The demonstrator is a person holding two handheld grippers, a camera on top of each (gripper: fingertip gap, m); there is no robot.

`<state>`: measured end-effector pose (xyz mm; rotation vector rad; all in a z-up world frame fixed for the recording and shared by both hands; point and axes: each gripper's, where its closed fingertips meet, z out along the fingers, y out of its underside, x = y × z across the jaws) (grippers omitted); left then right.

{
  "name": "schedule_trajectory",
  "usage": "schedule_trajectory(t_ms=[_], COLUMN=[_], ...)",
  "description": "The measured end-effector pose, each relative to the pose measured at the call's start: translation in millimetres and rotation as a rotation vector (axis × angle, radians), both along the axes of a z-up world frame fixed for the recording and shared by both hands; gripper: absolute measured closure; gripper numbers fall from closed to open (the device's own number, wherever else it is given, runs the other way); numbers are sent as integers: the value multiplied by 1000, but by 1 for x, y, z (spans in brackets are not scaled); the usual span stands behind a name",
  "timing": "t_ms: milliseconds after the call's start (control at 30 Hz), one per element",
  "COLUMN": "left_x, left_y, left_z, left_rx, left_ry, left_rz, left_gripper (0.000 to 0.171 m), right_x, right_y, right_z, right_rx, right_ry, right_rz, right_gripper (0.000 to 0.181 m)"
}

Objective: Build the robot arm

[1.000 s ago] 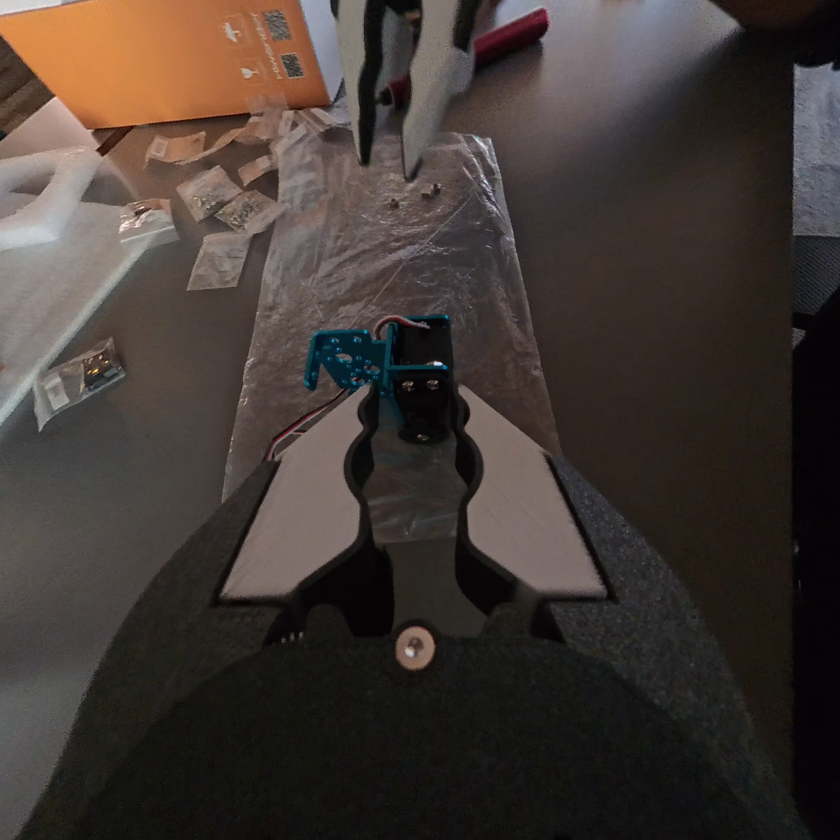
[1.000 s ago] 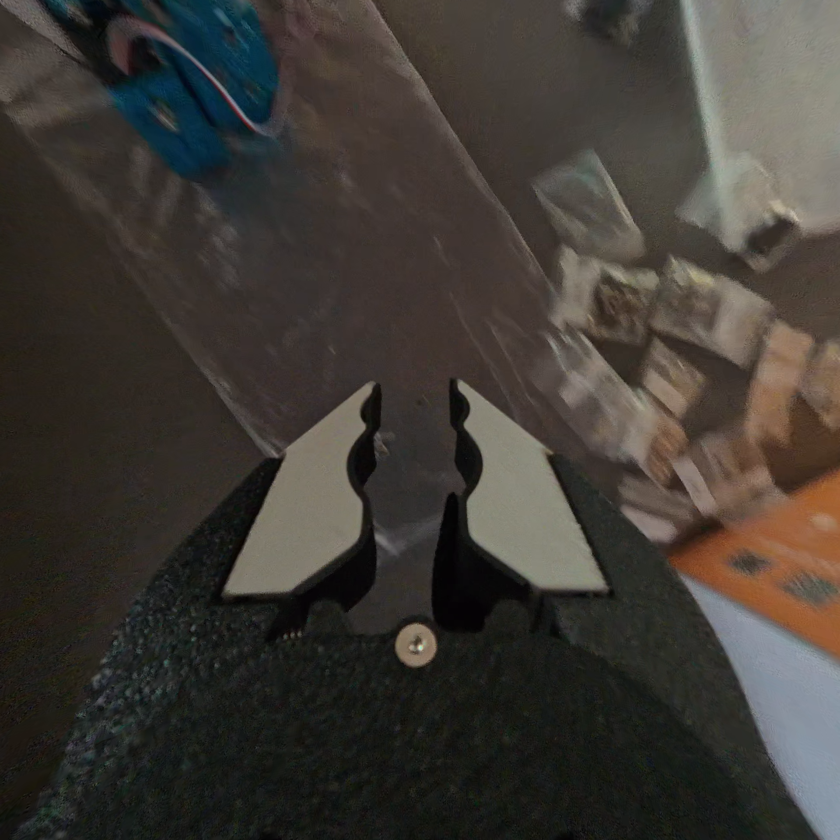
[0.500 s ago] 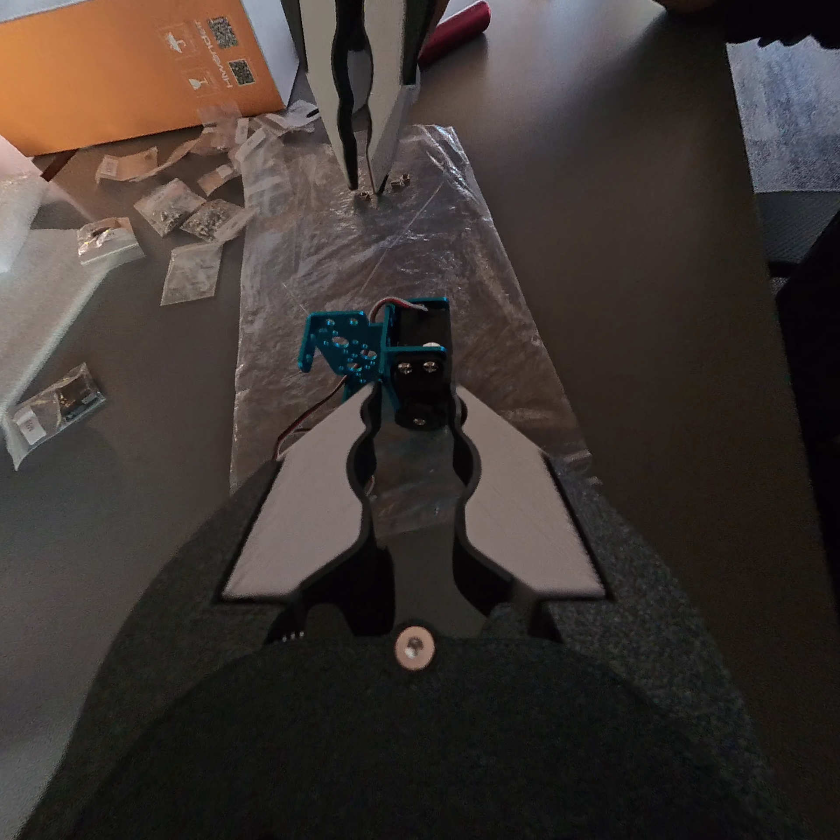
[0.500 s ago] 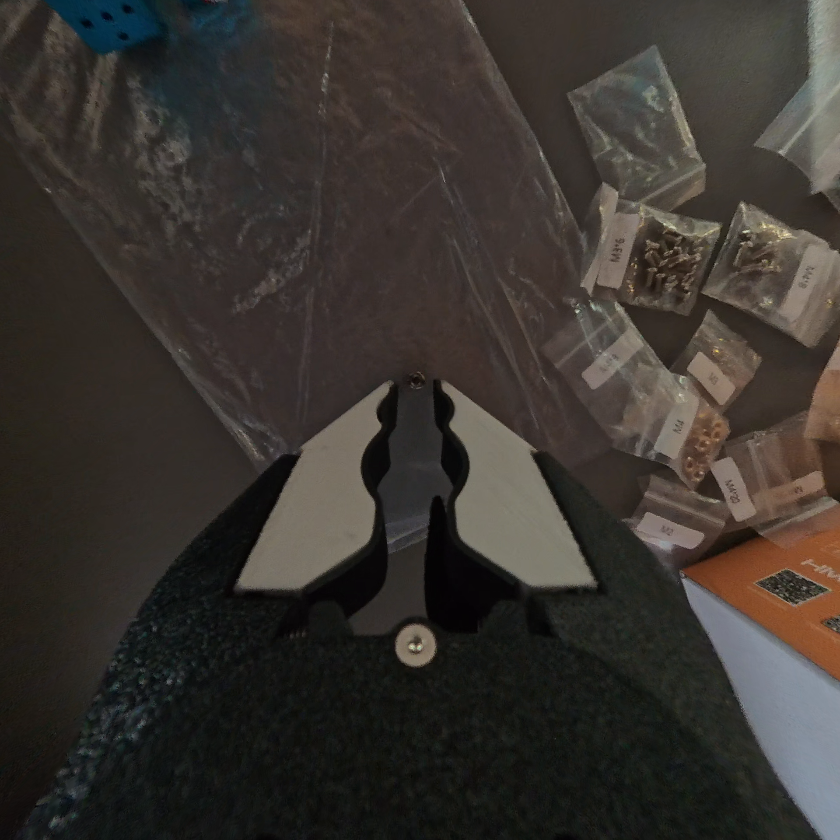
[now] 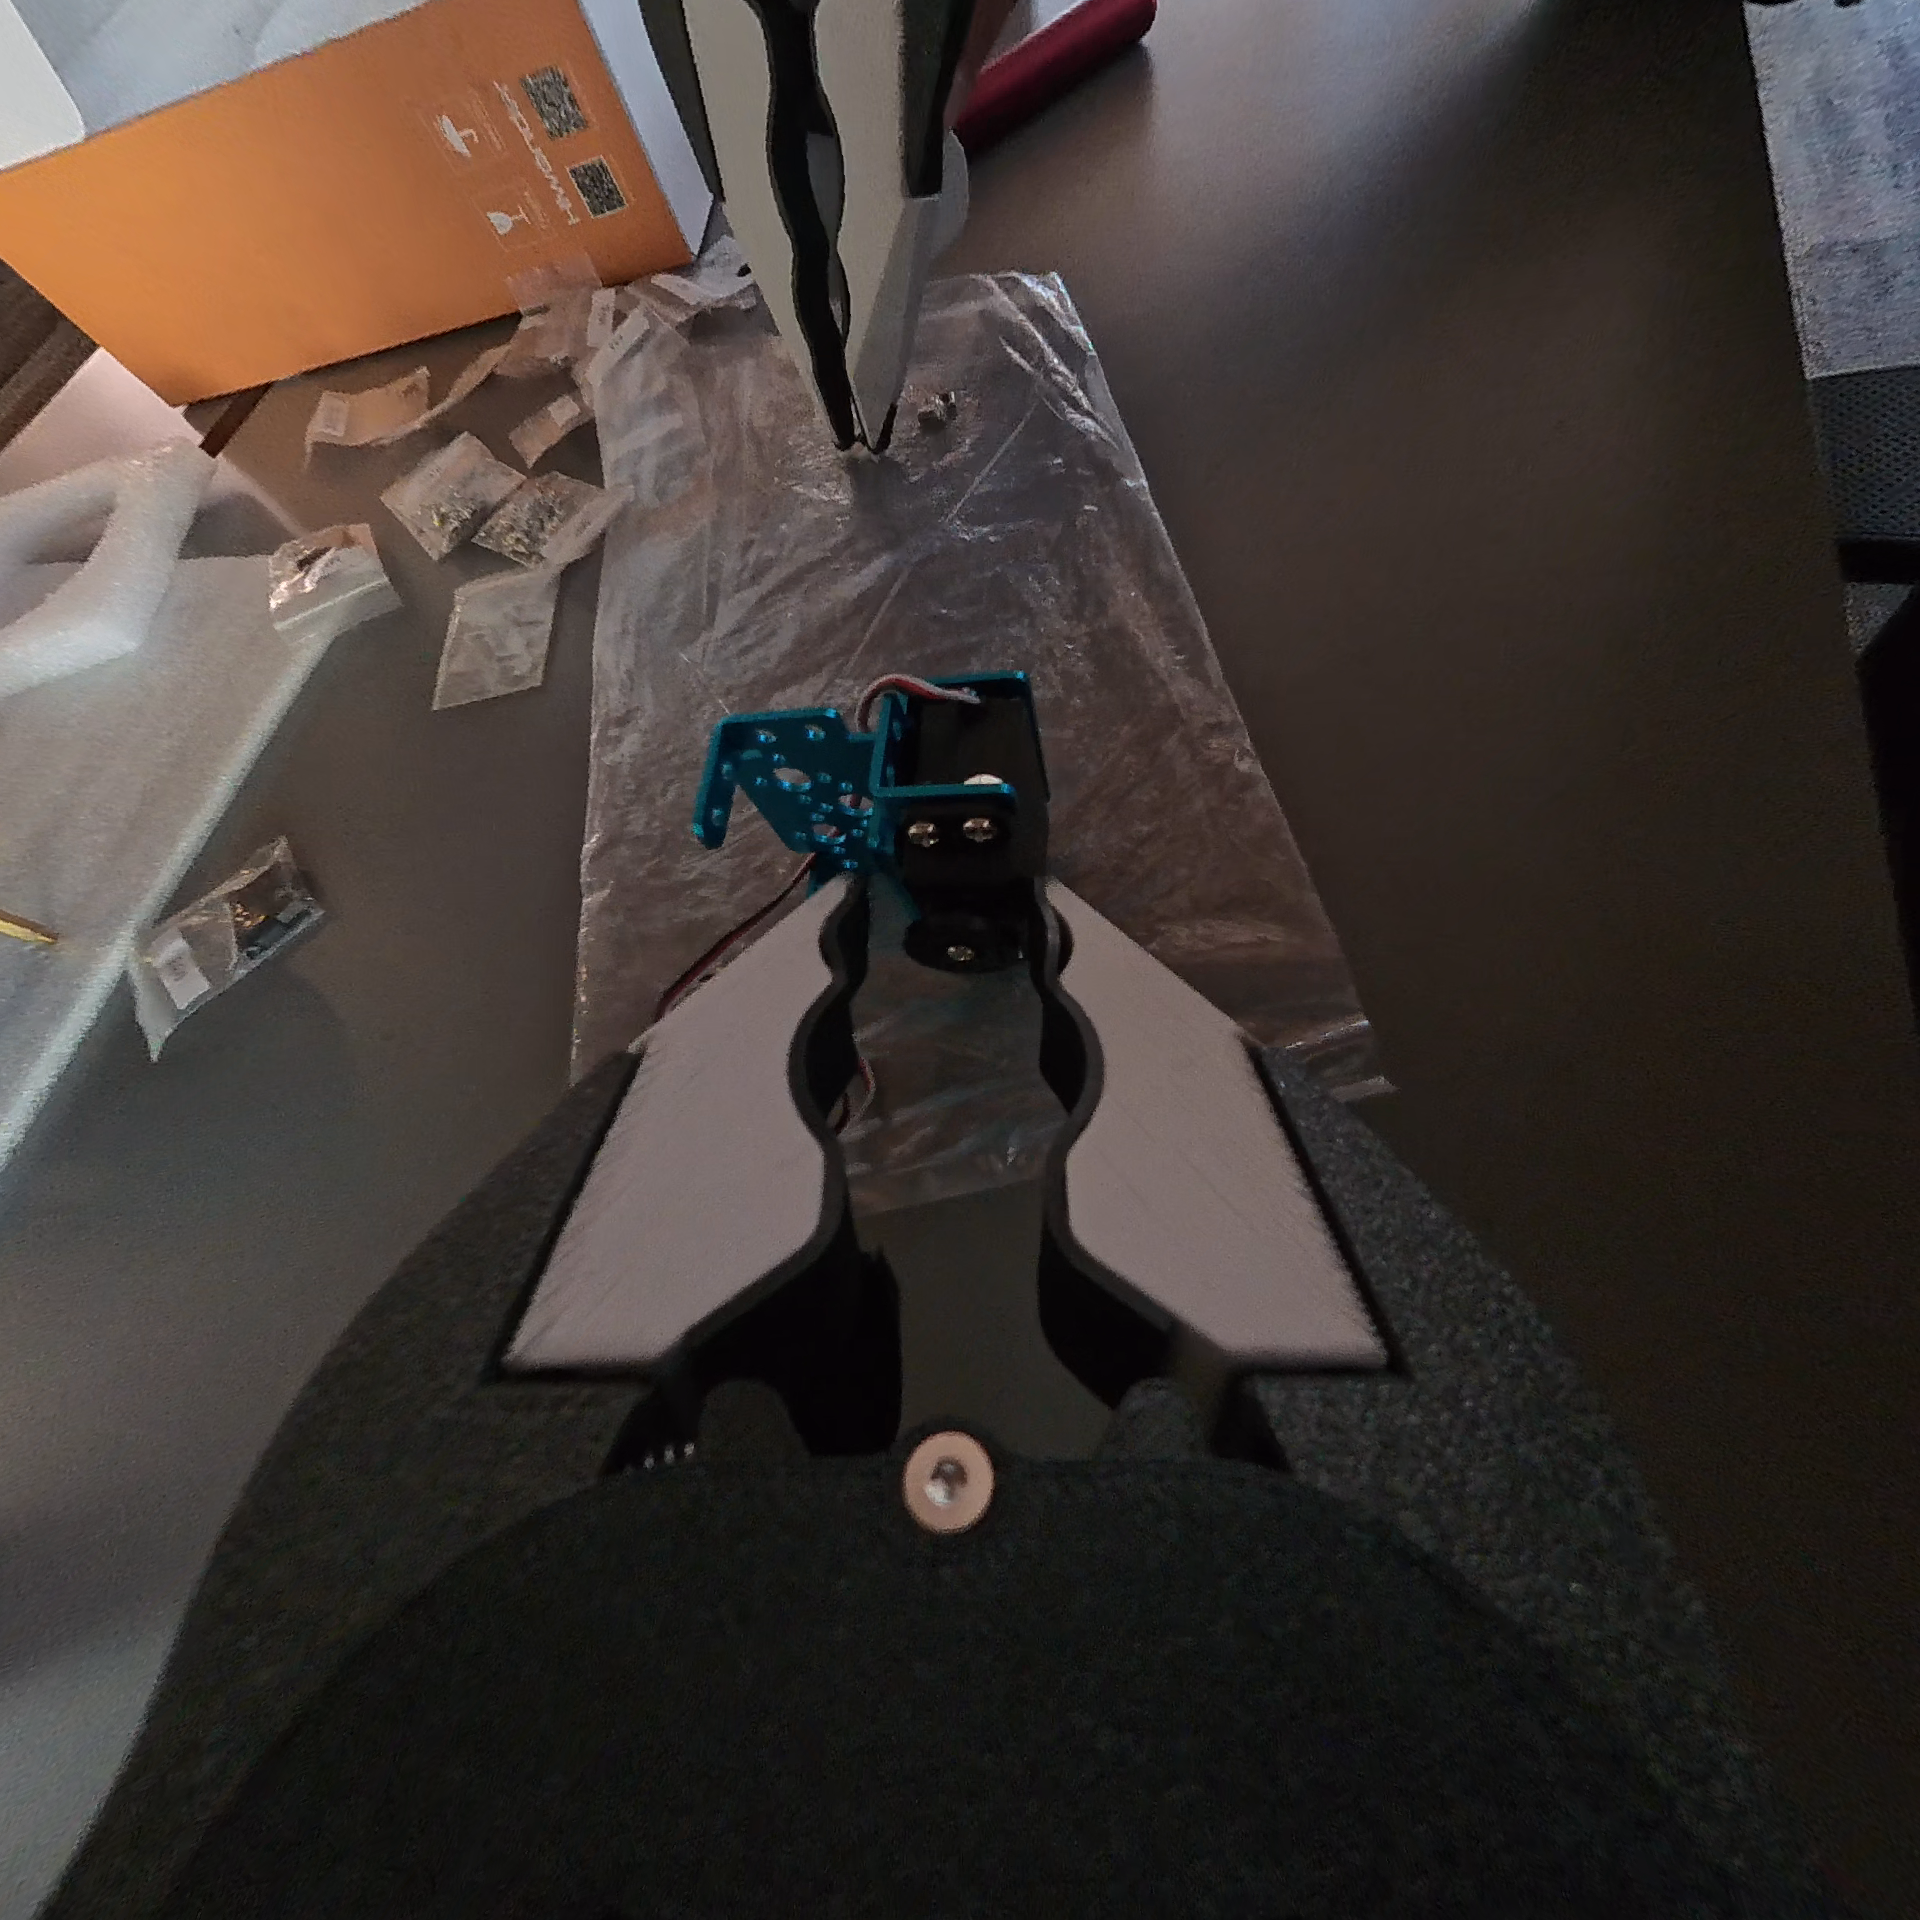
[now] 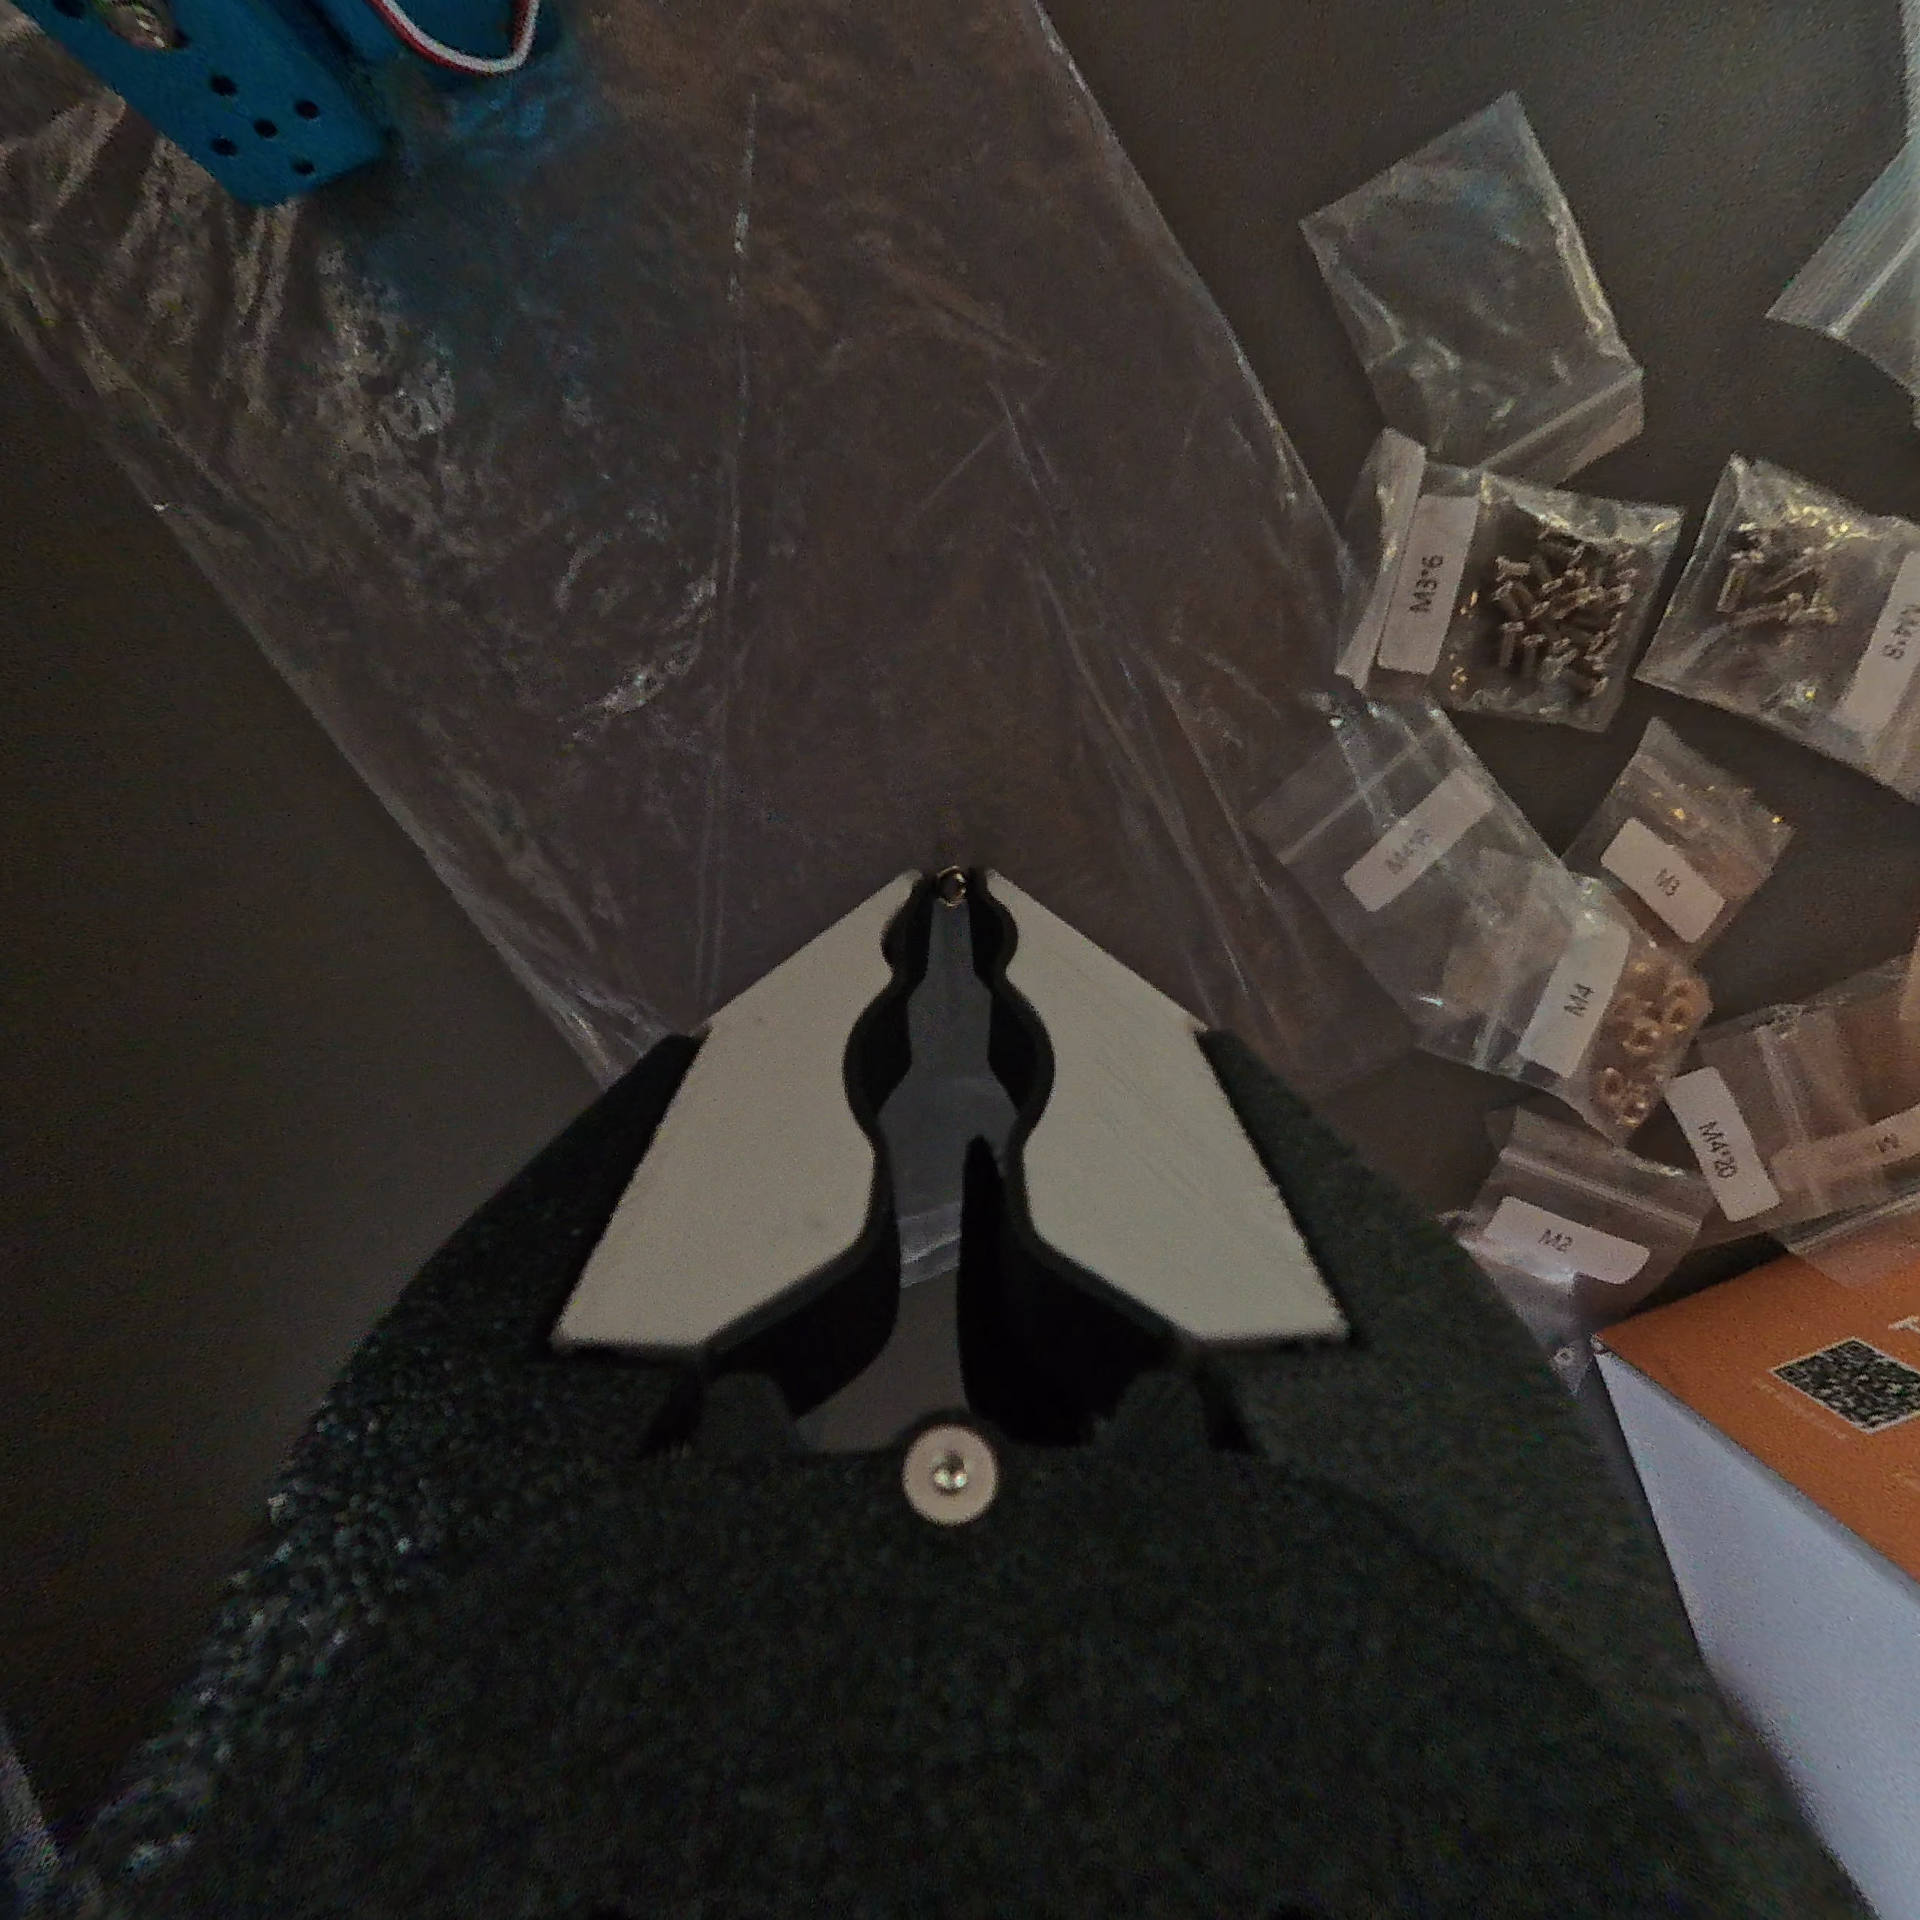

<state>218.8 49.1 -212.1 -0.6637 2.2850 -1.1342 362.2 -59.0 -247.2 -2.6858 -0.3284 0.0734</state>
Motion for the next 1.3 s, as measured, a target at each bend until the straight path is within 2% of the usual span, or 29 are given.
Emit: schedule_trajectory(t_ms=[100,200,333,367,433,567,633,1033,1300], left_x=[-1,1,-2,-5,-10,-15,-17,-19,-18], left_y=[1,2,-3,-7,-12,-20,-24,-30,-26], left_z=[10,22,43,46,50,54,52,56,48], left_rx=[-55,-152,-328,-362,-407,-427,-419,-421,-386], left_ry=[3,25,59,74,102,93,97,62,72], left_rz=[2,13,-21,-43,-76,-93,-101,-105,-100], left_gripper=[140,139,137,135,131,127,125,124,124], right_x=[-3,-21,-81,-95,-117,-134,-132,-140,-140], right_y=[9,30,67,73,81,98,103,105,105], right_z=[13,40,84,88,89,92,93,78,82], right_rx=[83,258,542,568,584,650,664,615,644], right_ry=[0,29,171,181,159,64,11,21,37], right_rz=[18,62,183,218,274,291,272,295,288], right_gripper=[175,175,176,176,175,176,176,176,176])
